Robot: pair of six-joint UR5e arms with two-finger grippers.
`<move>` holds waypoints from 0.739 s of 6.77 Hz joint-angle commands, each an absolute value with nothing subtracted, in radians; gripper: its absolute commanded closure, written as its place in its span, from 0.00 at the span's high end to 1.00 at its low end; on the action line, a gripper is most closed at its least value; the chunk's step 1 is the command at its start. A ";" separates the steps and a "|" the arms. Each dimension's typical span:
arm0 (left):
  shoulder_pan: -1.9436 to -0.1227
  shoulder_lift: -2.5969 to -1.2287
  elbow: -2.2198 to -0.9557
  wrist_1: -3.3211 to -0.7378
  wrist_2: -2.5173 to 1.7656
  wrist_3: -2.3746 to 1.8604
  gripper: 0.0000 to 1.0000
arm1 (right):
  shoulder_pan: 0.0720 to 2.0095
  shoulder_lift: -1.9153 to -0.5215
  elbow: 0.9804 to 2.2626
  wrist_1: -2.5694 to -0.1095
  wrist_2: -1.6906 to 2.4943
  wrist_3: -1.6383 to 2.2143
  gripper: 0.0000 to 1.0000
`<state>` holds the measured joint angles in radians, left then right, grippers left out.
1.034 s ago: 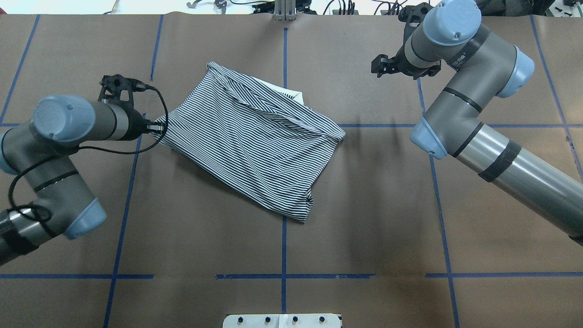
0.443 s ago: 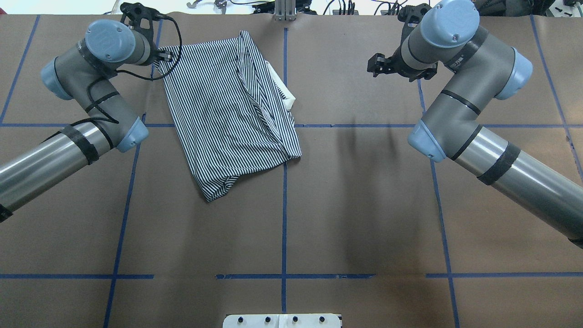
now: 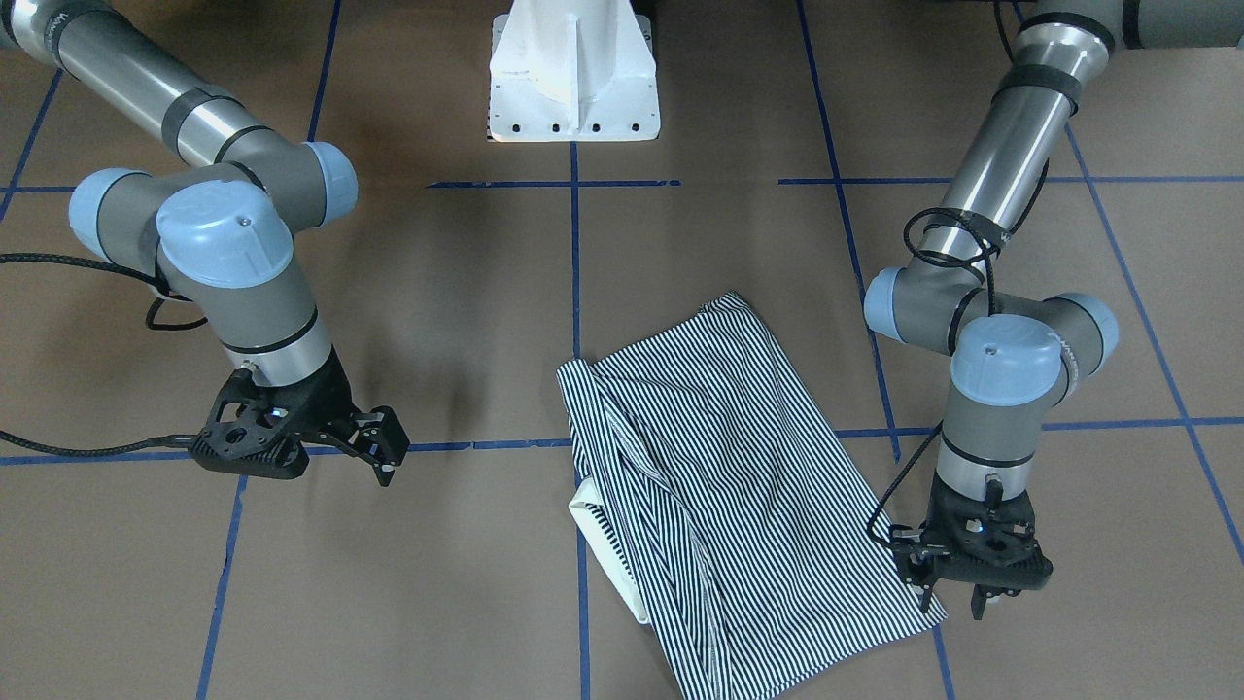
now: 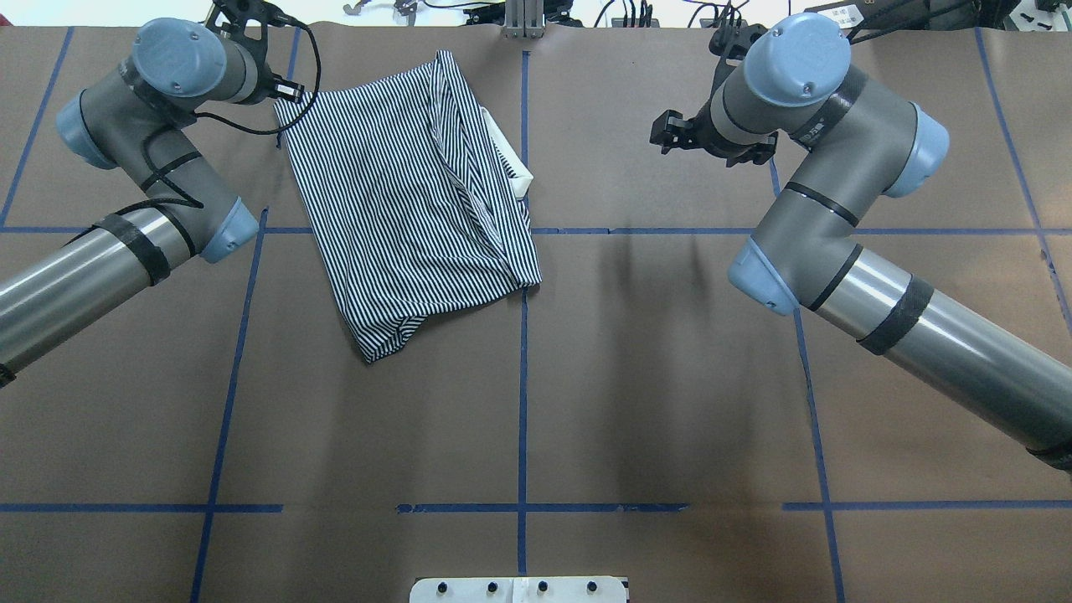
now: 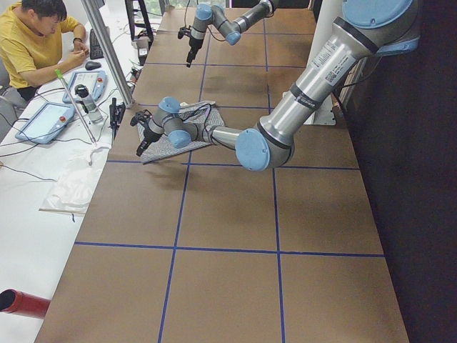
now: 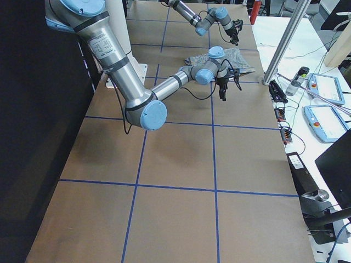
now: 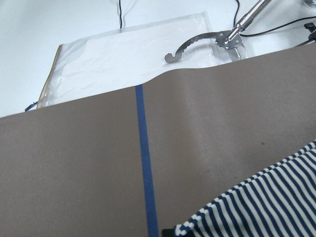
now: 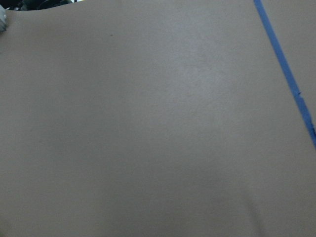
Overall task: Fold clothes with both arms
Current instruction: 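Move the right gripper toward the folded shirt's side nearest it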
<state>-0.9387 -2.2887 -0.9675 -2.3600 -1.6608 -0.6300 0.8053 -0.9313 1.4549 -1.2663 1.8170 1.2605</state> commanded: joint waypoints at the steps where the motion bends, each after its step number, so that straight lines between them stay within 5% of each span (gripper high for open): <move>1: -0.959 -2.232 -1.075 -2.364 -1.758 -0.614 1.00 | 0.721 -0.797 1.389 -1.270 1.740 1.498 0.84; 5: -0.960 -2.214 -1.114 -2.356 -1.763 -0.626 1.00 | 0.617 -0.510 0.970 -1.145 1.566 1.692 0.78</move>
<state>-0.9599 -2.2151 -1.1120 -2.3554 -1.7619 -0.6247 0.6332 -0.5659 1.0837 -1.2025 1.5962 1.6651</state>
